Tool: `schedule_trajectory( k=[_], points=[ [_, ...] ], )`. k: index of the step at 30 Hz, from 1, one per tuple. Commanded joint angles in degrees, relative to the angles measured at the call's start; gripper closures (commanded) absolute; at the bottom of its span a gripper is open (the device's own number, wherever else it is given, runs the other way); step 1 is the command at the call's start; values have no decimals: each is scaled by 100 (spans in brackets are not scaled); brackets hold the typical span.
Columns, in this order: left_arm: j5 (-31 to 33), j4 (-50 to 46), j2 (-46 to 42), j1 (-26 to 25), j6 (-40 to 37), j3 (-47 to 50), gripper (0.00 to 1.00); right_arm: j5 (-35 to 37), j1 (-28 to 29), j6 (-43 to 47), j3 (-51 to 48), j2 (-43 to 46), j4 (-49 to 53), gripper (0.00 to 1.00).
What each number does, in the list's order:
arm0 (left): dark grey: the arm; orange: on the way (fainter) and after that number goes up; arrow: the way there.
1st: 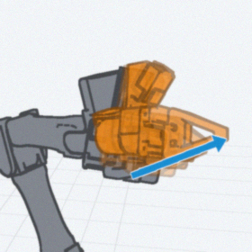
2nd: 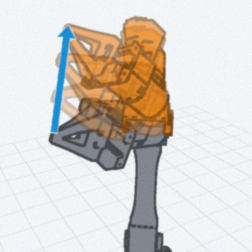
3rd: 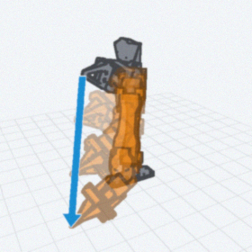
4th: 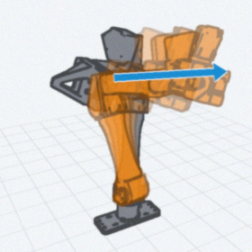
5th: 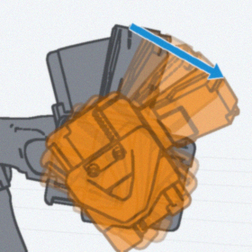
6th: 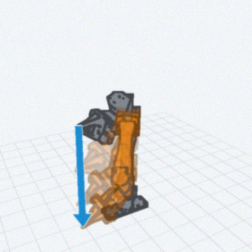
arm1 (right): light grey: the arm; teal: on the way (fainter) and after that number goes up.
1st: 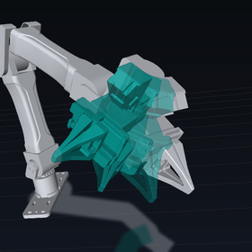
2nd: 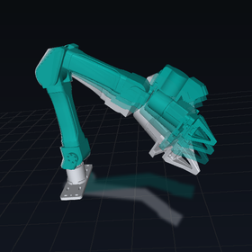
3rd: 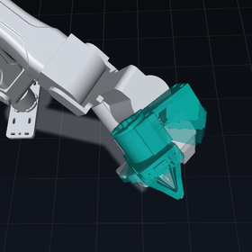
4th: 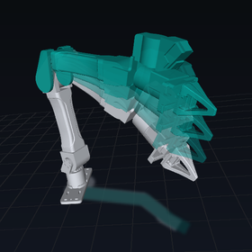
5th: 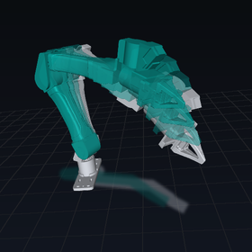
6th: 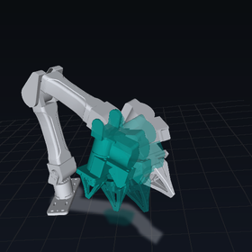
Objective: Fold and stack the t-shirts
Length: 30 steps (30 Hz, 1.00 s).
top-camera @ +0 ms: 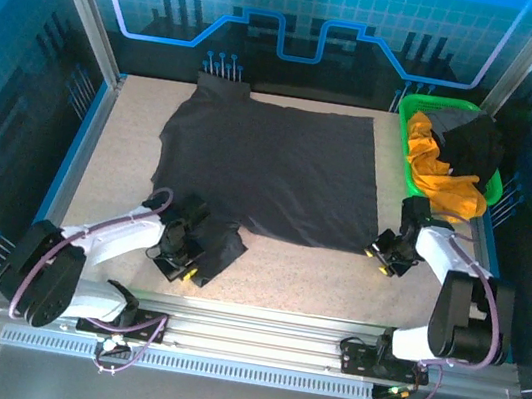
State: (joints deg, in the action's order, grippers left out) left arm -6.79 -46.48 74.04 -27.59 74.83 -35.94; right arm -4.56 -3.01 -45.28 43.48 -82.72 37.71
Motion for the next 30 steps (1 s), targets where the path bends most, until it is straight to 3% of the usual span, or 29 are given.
schedule_trajectory(
  k=[1, 7, 16, 23, 27, 30],
  points=[
    [93, -465, -217, 2, -135, 110, 100, -125, -69, -164, 104, -323, -339, 61],
    [195, -930, -509, 17, -346, -135, 100, -85, -64, -105, 316, -566, -347, 66],
    [321, -1454, -951, 32, -452, -246, 100, 136, -50, -150, 339, -129, 2, 64],
    [384, -1605, -1060, 39, -519, -259, 100, 106, -47, -121, 357, -662, -149, 64],
    [507, -1900, -1217, 43, -645, -314, 100, 60, -31, -138, 490, -941, -356, 70],
    [538, -2204, -1440, 80, -752, -270, 100, 107, 35, -114, 632, -1002, -288, 84]
  ],
)
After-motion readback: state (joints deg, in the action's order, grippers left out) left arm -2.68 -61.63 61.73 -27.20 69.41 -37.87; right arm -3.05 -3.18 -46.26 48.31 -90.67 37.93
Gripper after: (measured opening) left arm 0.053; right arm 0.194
